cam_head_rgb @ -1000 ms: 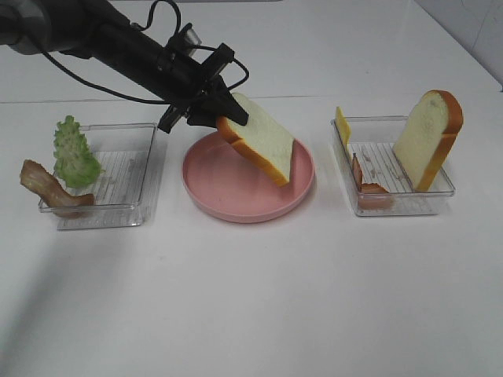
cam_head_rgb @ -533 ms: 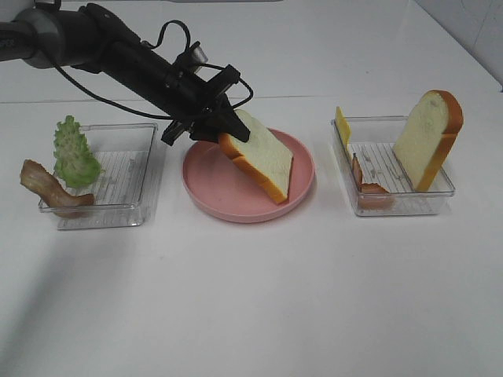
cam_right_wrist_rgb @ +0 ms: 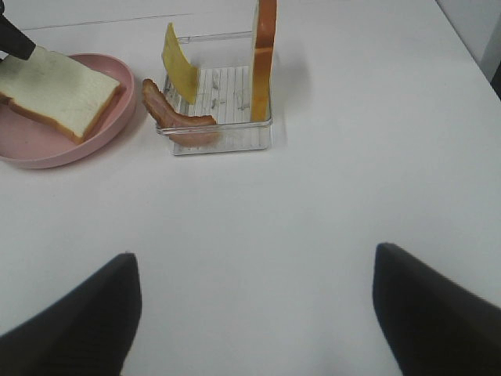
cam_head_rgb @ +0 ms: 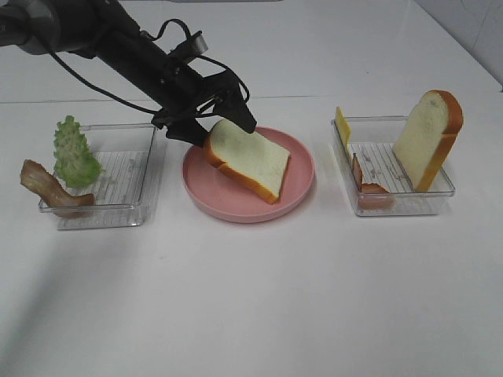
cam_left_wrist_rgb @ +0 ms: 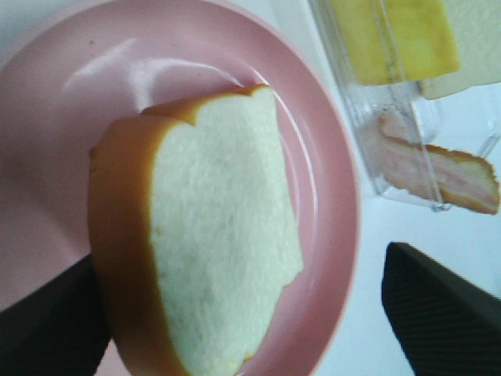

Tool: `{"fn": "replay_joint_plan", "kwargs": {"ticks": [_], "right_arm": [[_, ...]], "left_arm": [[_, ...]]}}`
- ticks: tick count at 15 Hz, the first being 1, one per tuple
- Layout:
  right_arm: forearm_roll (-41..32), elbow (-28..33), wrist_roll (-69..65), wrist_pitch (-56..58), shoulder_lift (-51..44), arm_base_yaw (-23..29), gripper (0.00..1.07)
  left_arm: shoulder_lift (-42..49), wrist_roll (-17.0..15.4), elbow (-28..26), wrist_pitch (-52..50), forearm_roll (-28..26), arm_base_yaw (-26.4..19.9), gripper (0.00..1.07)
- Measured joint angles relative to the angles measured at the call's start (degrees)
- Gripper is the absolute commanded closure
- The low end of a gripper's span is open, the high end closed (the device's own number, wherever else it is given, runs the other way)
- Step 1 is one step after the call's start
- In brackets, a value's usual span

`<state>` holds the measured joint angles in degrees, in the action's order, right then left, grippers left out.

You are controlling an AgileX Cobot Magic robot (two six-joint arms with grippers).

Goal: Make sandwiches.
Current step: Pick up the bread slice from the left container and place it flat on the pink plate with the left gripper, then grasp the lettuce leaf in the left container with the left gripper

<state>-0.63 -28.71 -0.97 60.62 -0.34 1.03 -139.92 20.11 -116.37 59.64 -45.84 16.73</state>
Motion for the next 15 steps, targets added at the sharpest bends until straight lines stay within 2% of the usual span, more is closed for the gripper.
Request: {"fn": "replay_joint_plan", "kwargs": {"ticks": [1,4,6,9,11,15], "right_arm": [[0.0,0.0,0.0,0.0,0.0,0.0,0.31],[0.0,0.0,0.0,0.0,0.0,0.0,0.31],[0.0,0.0,0.0,0.0,0.0,0.0,0.31],[0.0,0.0,0.0,0.0,0.0,0.0,0.31],[0.0,0.0,0.0,0.0,0.0,0.0,0.31],[0.0,0.0,0.0,0.0,0.0,0.0,0.31]], "left_arm": [[0.46,-0.69,-0.57,-0.11,4.3,0.74,0.21],[1.43,-7.68,-4.98,0.97,19.94,3.27,0.21],[2.58,-14.09,-8.82,4.58,26.36,3.95,0.21],[3.32,-22.8,-14.67,9.4,32.09,3.9,0.21],[4.81,-25.15,-15.7,9.63,35.12,3.78,0.22],[8.25,-26.36,-15.76,9.85,40.16,2.58,0.26]]}}
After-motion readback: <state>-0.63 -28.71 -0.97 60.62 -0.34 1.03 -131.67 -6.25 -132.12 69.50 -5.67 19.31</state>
